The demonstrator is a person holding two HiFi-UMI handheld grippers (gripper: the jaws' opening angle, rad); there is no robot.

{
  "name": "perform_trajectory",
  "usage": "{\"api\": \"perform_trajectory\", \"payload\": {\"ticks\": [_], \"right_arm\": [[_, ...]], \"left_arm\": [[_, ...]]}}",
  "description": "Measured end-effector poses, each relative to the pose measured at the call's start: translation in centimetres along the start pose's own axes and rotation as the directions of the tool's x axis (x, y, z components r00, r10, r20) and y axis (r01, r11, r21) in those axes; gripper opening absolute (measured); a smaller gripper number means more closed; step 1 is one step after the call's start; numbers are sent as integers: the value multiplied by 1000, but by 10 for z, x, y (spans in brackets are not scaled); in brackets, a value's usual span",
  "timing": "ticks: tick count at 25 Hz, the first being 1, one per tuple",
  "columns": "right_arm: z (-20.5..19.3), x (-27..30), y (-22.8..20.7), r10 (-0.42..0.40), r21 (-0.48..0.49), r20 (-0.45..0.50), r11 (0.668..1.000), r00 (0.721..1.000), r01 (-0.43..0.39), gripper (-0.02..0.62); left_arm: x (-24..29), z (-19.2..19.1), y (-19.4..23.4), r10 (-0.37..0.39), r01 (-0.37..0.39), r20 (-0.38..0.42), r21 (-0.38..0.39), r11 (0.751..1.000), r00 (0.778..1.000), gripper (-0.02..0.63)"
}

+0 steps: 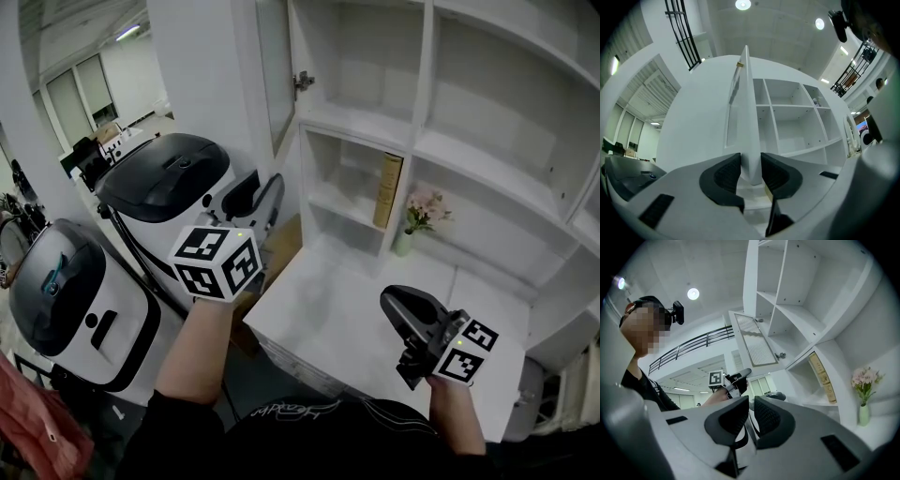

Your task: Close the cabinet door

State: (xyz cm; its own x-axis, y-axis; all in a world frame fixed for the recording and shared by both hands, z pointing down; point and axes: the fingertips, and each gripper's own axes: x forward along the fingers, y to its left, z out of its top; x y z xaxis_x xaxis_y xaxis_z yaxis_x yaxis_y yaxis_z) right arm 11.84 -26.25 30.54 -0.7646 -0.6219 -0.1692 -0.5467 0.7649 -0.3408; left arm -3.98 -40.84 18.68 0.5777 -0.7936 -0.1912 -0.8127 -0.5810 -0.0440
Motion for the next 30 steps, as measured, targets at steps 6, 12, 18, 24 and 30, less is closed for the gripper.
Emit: {"api": "perform_trajectory", "payload": {"ticks": [6, 12, 18, 24, 30], "right_arm": [[13, -8, -5, 13, -19, 16, 1000, 1000, -13, 61], [22, -14, -15, 11, -28, 29, 1000, 1000, -11, 61], [29, -26, -27, -4, -29, 36, 1000, 999, 5, 61], [35, -41, -39, -20, -30, 43, 999, 999, 22, 61], [40, -59, -55, -34, -21, 49, 999, 998, 35, 61]], "left_arm": [[10, -2, -18, -42, 42, -22, 16, 999, 999, 153], [25, -4, -37, -82, 83, -22, 35, 996, 996, 179], [41, -7, -56, -87, 87, -15, 50, 995, 996, 200], [57, -10, -75, -69, 68, 4, 68, 995, 998, 213], [78, -15, -95, -50, 48, 15, 92, 995, 999, 222]]}}
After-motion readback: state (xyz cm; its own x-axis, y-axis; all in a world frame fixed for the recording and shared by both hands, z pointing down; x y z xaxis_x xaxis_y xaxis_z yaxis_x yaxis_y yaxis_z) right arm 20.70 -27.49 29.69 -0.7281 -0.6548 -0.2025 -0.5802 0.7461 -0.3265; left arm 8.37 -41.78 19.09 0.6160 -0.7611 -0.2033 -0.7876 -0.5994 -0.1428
